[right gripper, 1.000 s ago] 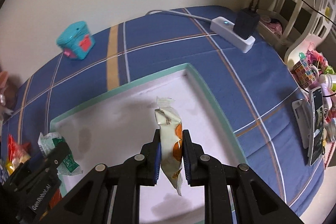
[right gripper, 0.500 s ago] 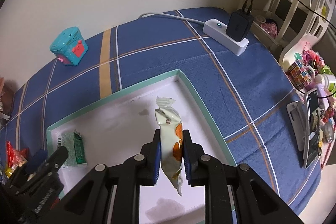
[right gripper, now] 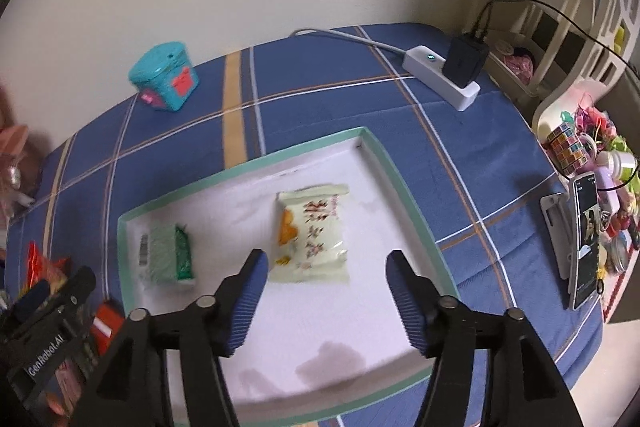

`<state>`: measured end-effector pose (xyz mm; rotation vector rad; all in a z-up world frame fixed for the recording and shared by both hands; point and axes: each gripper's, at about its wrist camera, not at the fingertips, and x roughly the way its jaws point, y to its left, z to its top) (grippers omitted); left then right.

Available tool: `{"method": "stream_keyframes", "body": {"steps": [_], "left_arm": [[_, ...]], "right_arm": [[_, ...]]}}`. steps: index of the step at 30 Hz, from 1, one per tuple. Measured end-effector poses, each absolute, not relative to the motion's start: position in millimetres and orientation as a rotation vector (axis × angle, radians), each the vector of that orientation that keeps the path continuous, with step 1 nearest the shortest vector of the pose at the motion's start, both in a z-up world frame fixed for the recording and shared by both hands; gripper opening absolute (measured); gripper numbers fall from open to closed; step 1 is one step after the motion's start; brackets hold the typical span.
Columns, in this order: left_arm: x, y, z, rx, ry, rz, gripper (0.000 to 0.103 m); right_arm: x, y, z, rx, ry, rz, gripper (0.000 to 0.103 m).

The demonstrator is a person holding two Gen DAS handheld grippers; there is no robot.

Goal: Organize snacks
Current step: 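Carry both packs onto the white tray and open both tools, then move both tools back over the snack pile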

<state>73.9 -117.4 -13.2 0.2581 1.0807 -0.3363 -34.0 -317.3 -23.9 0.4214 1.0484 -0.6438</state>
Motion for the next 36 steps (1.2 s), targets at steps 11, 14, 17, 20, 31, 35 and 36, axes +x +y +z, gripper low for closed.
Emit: {"method": "stream_keyframes", "body": {"steps": [11, 14, 17, 20, 31, 35, 36], "left_arm": [[57.7, -73.9, -13.2, 0.26, 1.059, -0.287, 0.099], [53.8, -58.3, -9.8, 0.259, 1.038, -0.27, 0.103], [53.0, -44.8, -3.4, 0.246, 1.021, -0.265, 0.103], [54.4, -32.2, 2.6, 0.228, 1.019, -0.276, 0.103], [68.2, 32.3, 14.5, 0.137, 1.074, -0.231, 0.103], [72.3, 62.3, 18.6, 0.119, 1.068, -0.168, 0.103], [73.3, 71.6, 19.2, 0.106, 1.07, -0.151, 0.103]], "right_arm": [[-41.2, -273.1, -17.7, 0.399, 1.048, -0.578, 0.102], [-42.8, -261.8, -15.5, 0.388, 1.041, -0.565, 0.103], [-44.2, -247.2, -12.1, 0.378, 1.034, -0.531, 0.103], [-44.3, -231.6, -6.3, 0.368, 1.019, -0.494, 0.103], [-22.3, -177.6, 5.3, 0.35, 0.987, -0.332, 0.103], [-15.6, -163.9, 8.9, 0.371, 0.979, -0.289, 0.103], [-13.3, -159.5, 8.5, 0.371, 0.983, -0.28, 0.103]]}}
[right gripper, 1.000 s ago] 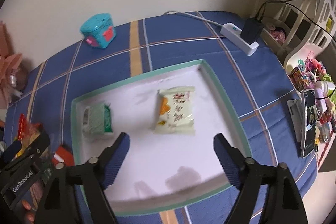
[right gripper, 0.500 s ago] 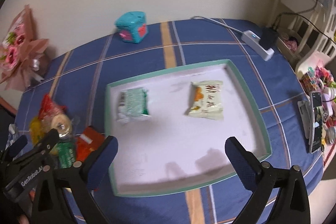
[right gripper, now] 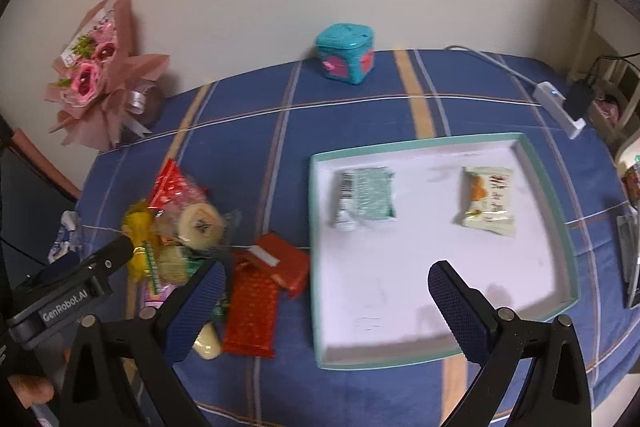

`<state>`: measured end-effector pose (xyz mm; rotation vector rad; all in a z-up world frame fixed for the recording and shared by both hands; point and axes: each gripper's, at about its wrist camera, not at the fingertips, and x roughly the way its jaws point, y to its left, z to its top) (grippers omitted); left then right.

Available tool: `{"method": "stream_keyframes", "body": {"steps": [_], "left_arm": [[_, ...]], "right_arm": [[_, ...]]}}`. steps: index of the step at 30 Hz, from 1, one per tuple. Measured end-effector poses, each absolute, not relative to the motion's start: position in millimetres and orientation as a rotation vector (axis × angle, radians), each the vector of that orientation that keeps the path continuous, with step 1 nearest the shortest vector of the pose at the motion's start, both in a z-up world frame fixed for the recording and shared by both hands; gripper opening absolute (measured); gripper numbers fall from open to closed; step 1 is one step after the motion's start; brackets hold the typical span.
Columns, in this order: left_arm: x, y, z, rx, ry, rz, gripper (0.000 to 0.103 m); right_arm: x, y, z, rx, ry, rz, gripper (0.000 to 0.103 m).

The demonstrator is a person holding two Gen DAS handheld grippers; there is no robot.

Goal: Organize snacks
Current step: 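Move both tools back over the snack pile, then grasp the pink Swiss roll with the left tool while the right tool grasps the red patterned pack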

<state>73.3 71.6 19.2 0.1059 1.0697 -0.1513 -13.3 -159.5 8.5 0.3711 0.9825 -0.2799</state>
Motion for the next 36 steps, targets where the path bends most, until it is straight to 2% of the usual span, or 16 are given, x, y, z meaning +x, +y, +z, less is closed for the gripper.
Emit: {"method": "stream_keyframes", "body": {"steps": [6, 14, 26, 28, 31, 35, 36], "left_arm": [[80.2, 107.3, 13.1, 0.032, 1.103, -0.096, 0.103], [85.2, 113.5, -15.9, 0.038, 1.192, -0.096, 0.103], [94.0, 95.3, -81.0, 0.11, 1.364, -0.124, 0.102], [95.9, 94.3, -85.0, 0.113, 1.371, -0.123, 0.1], [101.3, 91.4, -94.5, 0.116, 1.385, -0.115, 0.09], [102.7, 85.9, -108.8, 0.112, 1.412, -0.11, 0.086], [103.5, 85.9, -112.5, 0.109, 1.416, -0.109, 0.079]], "right_arm": [[-2.0, -136.8, 0.3, 0.376, 1.021, -0.24, 0.103], [13.8, -105.0, -19.8, 0.339, 1.102, -0.192, 0.102], [31.4, -81.7, -80.8, 0.288, 1.286, -0.164, 0.081], [34.3, -78.0, -88.1, 0.272, 1.306, -0.163, 0.076], [37.0, -75.3, -96.9, 0.258, 1.324, -0.162, 0.075], [40.8, -70.0, -109.9, 0.249, 1.343, -0.167, 0.074], [41.7, -69.3, -112.2, 0.247, 1.347, -0.167, 0.073]]}}
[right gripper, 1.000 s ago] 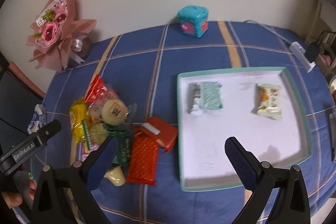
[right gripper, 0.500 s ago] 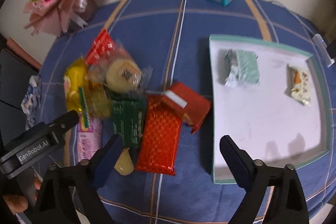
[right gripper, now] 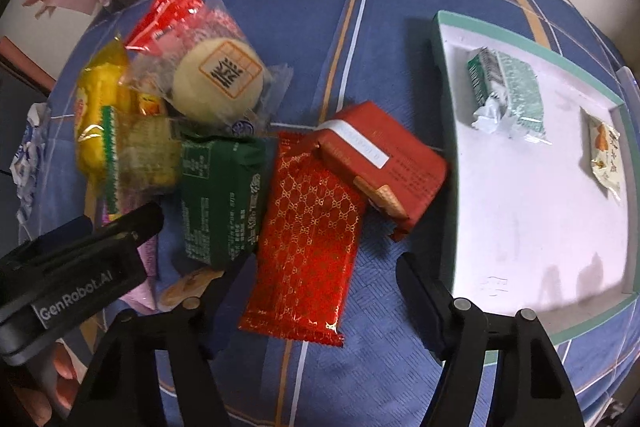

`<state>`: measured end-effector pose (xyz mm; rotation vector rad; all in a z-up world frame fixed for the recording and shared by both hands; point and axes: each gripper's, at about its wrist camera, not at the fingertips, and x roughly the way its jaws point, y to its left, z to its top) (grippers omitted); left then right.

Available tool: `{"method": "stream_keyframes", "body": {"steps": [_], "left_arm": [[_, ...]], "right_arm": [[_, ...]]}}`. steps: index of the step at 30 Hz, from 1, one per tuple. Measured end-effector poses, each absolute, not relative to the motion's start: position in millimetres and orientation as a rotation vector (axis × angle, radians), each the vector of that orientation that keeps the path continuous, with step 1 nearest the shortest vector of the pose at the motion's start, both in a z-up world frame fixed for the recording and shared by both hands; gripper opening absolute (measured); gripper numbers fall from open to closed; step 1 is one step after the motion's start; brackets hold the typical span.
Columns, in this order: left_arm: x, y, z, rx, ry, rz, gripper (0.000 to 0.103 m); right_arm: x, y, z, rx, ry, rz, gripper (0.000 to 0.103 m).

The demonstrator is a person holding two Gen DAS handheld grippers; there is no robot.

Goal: Organize snacks
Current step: 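Grasp the pink Swiss roll with the left tool while the right tool grasps the red patterned pack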

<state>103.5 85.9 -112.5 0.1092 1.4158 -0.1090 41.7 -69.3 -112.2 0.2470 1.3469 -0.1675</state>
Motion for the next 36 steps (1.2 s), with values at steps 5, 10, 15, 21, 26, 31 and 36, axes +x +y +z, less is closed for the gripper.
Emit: {"method": "stream_keyframes", "body": {"steps": [5, 10, 15, 21, 26, 31, 36], "left_arm": [[114.4, 83.3, -132.4, 0.106, 1.449, -0.102, 0.069], [118.9, 78.6, -138.8, 0.105, 1.441, -0.096, 0.069], [127.0, 69.6, -141.3, 0.108, 1.437, -0.094, 0.069], [126.5, 60.4, -137.4, 0.108, 1.433, -0.099, 0.061], [130.1, 47.5, -136.7, 0.102, 1.428, -0.105, 0.045], [130.8, 43.5, -134.3, 0.085, 1.422, -0.111, 0.039], [130.1, 39.8, -131.5, 0.064, 1.415, -0.121, 0.039]], "right_arm": [[48.9, -62.6, -123.0, 0.236, 1.355, -0.167, 0.073], [57.5, -53.5, -131.0, 0.209, 1.362, -0.171, 0.073], [64.0, -43.4, -140.7, 0.153, 1.362, -0.185, 0.073], [63.6, -35.3, -147.4, 0.145, 1.351, -0.186, 0.073], [63.1, -38.4, -143.0, 0.156, 1.354, -0.183, 0.065], [62.2, -45.0, -133.9, 0.172, 1.349, -0.178, 0.051], [61.9, -50.8, -132.3, 0.197, 1.354, -0.16, 0.048]]}}
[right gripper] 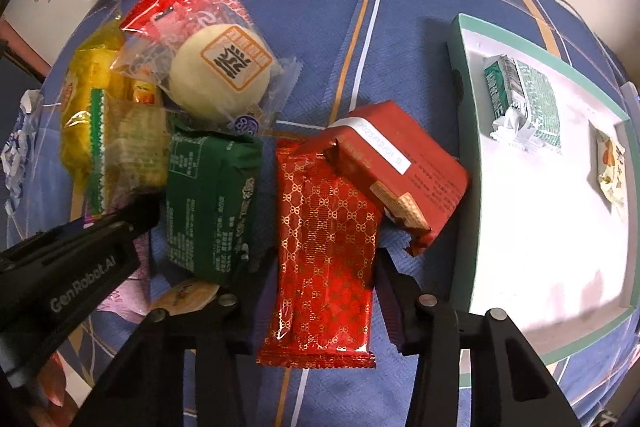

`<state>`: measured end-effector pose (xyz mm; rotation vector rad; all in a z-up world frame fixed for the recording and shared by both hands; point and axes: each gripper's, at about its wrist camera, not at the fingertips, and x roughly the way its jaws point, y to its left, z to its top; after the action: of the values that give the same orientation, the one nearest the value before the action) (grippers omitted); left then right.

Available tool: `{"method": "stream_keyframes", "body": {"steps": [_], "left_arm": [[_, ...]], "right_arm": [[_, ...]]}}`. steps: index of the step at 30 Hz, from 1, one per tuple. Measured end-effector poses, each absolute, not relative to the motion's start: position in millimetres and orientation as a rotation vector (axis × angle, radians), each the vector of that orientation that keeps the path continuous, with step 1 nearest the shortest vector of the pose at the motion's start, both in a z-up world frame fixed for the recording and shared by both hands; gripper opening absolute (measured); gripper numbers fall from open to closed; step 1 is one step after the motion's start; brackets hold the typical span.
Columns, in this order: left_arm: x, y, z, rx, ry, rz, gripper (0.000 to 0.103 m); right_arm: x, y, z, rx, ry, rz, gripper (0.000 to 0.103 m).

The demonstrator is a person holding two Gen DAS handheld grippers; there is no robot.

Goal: Organize snacks
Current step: 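Grasp the pink Swiss roll with the left tool while the right tool grasps the red patterned pack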

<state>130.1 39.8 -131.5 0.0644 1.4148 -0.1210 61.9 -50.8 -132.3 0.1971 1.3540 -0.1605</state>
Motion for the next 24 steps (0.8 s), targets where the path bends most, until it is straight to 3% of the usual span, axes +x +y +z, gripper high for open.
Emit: {"method": "stream_keyframes", "body": {"steps": [24], "left_arm": [[103.0, 46.9, -30.6, 0.049, 1.151, -0.177, 0.039]], "right_arm": [[32.3, -112.3, -44.7, 0.319, 1.21, -0.089, 0.044]]}}
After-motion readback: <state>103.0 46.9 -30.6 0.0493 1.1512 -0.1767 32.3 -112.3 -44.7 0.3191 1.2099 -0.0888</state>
